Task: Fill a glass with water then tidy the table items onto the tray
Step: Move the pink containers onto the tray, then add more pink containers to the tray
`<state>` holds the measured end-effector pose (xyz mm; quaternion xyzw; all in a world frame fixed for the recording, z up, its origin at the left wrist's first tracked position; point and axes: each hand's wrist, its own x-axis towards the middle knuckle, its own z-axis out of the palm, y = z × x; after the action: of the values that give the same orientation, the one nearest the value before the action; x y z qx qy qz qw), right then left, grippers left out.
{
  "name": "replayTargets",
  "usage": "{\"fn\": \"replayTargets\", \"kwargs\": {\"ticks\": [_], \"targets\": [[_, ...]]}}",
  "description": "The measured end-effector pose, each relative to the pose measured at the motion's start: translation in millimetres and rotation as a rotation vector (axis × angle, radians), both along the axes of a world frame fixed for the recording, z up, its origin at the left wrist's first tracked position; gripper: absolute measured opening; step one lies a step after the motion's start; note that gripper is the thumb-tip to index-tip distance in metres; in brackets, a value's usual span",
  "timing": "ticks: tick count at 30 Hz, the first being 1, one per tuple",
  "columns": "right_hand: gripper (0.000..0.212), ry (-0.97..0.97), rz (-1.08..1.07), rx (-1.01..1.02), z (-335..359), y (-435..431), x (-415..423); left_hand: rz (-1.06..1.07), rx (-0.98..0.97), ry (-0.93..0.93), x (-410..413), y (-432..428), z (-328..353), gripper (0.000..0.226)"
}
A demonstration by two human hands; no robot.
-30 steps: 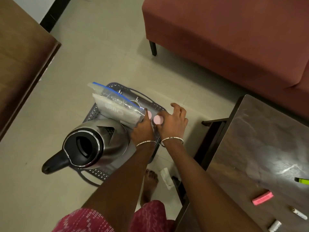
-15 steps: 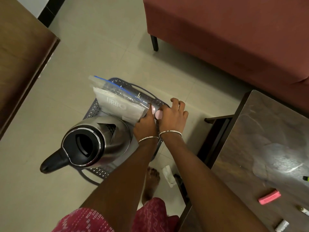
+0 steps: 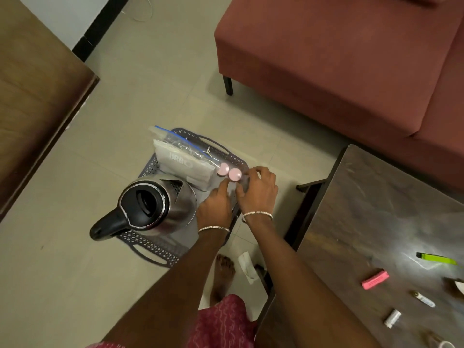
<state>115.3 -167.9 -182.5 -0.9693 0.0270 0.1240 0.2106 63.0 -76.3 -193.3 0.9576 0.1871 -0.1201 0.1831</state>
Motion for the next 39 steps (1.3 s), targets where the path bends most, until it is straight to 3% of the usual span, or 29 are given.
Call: {"fn": "replayTargets", "kwargs": {"ticks": [4, 10, 22, 28, 39], "targets": [[0.017, -0.026, -0.059, 0.116, 15.9, -38.6, -48.3, -0.063, -0.021, -0.067, -32.9, -5.3, 25.6, 0.028], [0.013, 0.032, -0.208, 0.211, 46.6, -108.4, -133.2, -0.179, 0.014, -0.051, -100.8, -28.5, 67.4, 0.018], [0.015, 0.008, -0.459, 0.209, 133.1, -233.4, -281.7, -0.218, -0.065, -0.100, -227.1, -127.3, 147.0, 0.023], [0.015, 0.010, -0.600, 0.213, 143.6, -284.2, -336.3, -0.382, -0.052, -0.023, -280.6, -185.7, 147.0, 0.026], [0.014, -0.010, -0.896, 0.226, 146.0, -383.7, -393.6, -0.625, -0.028, -0.008, -278.1, -287.8, 157.1, 0.023]]}}
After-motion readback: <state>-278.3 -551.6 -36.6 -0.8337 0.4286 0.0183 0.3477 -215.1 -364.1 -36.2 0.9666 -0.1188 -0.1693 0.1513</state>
